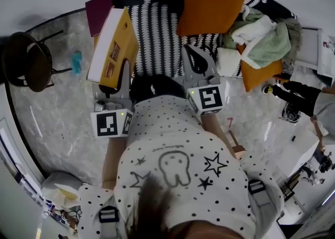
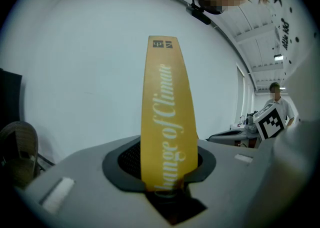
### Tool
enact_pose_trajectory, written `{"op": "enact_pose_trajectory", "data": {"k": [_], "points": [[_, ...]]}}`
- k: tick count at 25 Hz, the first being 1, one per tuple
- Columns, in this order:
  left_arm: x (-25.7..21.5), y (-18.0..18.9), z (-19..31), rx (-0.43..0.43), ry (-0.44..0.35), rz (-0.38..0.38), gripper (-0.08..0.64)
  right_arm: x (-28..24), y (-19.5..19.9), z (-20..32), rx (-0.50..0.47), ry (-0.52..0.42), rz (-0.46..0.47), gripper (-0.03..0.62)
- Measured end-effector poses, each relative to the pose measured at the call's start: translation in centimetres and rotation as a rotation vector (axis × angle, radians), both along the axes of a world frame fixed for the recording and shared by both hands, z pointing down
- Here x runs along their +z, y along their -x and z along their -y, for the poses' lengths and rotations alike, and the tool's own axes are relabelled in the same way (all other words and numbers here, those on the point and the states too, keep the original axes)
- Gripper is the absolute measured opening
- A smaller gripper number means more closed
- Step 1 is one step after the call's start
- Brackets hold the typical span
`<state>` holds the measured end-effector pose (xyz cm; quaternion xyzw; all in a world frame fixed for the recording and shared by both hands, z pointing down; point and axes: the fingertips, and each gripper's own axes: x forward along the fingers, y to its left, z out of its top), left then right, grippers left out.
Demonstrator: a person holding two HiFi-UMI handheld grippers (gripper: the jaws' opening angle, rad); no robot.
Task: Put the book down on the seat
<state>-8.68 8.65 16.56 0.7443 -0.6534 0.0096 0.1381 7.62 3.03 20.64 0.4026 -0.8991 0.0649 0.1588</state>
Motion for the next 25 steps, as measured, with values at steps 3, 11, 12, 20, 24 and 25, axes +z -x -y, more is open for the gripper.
{"op": "enact_pose_trajectory", "data": {"k": [3,11,12,20,24,25], "points": [[0.0,0.5,0.3,0.005,-0.001,0.004,0.144,-0.1,0.3,0.3,0.013,-0.009,-0.003,-0.003],[-0.3,1.0,1.1,0.022,-0.024,0.013,0.144,-0.5,0.7,1.1,0.034,-0.038,-0.003,-0.003],[-0.3,1.1,1.1,0.024,-0.026,0.013,0.144,-0.6,0.7,1.1,0.035,-0.042,-0.006,-0.003],[0.0,1.1,0.9,0.034,-0.021,-0.003,0.144,-0.6,0.3,0.9,0.053,-0.044,-0.009,-0.003],[0.4,1.1,0.7,0.057,0.0,-0.044,0.144,-0.5,0.5,0.6,0.053,-0.041,-0.012,-0.003],[0.6,1.1,0.8,0.067,0.005,-0.053,0.144,-0.5,0.5,0.6,0.055,-0.04,-0.013,-0.003]]}}
